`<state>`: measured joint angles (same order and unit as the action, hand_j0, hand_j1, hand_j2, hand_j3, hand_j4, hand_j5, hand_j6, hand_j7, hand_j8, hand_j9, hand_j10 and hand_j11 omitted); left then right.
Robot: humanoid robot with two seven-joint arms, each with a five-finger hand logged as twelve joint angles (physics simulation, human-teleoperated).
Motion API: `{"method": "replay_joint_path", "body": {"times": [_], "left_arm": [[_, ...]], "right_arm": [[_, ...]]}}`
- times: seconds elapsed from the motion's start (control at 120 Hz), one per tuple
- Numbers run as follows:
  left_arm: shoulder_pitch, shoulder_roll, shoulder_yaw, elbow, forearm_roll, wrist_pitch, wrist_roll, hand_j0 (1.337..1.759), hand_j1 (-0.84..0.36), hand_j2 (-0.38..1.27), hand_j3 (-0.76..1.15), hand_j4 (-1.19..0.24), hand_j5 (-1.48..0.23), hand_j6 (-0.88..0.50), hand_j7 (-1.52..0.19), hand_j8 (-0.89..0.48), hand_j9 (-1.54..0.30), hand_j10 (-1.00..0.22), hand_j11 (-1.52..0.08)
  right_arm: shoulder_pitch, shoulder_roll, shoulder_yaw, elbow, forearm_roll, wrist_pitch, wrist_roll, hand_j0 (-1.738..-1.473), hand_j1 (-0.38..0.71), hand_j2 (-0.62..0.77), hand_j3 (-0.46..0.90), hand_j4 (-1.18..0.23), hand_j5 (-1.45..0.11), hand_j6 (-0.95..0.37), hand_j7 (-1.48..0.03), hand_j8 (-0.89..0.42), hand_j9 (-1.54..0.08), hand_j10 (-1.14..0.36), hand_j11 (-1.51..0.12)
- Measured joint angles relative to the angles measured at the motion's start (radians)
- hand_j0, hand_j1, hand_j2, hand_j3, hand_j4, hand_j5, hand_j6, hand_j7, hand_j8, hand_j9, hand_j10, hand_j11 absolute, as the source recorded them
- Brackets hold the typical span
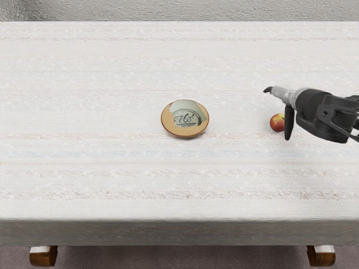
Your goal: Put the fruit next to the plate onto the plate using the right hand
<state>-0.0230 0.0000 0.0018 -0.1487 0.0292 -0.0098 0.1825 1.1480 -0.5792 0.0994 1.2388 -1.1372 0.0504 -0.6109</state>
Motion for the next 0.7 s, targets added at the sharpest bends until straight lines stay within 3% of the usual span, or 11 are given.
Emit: {"method": "replay_joint_path", "body": {"times": [0.217, 0.7], "left_arm": [[0.0, 0.0, 0.0, 0.0, 0.0, 0.0, 0.0, 1.658, 0.35, 0.0, 0.0, 0.0, 0.0, 0.0, 0.0, 0.0, 0.0, 0.0, 0.0], [0.0, 0.0, 0.0, 0.0, 0.0, 0.0, 0.0, 1.658, 0.35, 0.0, 0.0, 0.0, 0.0, 0.0, 0.0, 0.0, 0.0, 0.0, 0.0]], "right_arm": [[-0.028, 0.035, 0.0, -0.038, 0.003, -0.007, 0.0, -1.658, -0.22, -0.02, 0.0, -0.11, -0.14, -0.11, -0.14, -0.11, -0.14, -0.11, -0.14], [-0.055, 0.038, 0.003, -0.04, 0.008, -0.037, 0.0, -1.658, 0.04, -0.06, 0.0, -0.33, -0.42, -0.33, -0.42, -0.33, -0.42, -0.33, -0.42]]}}
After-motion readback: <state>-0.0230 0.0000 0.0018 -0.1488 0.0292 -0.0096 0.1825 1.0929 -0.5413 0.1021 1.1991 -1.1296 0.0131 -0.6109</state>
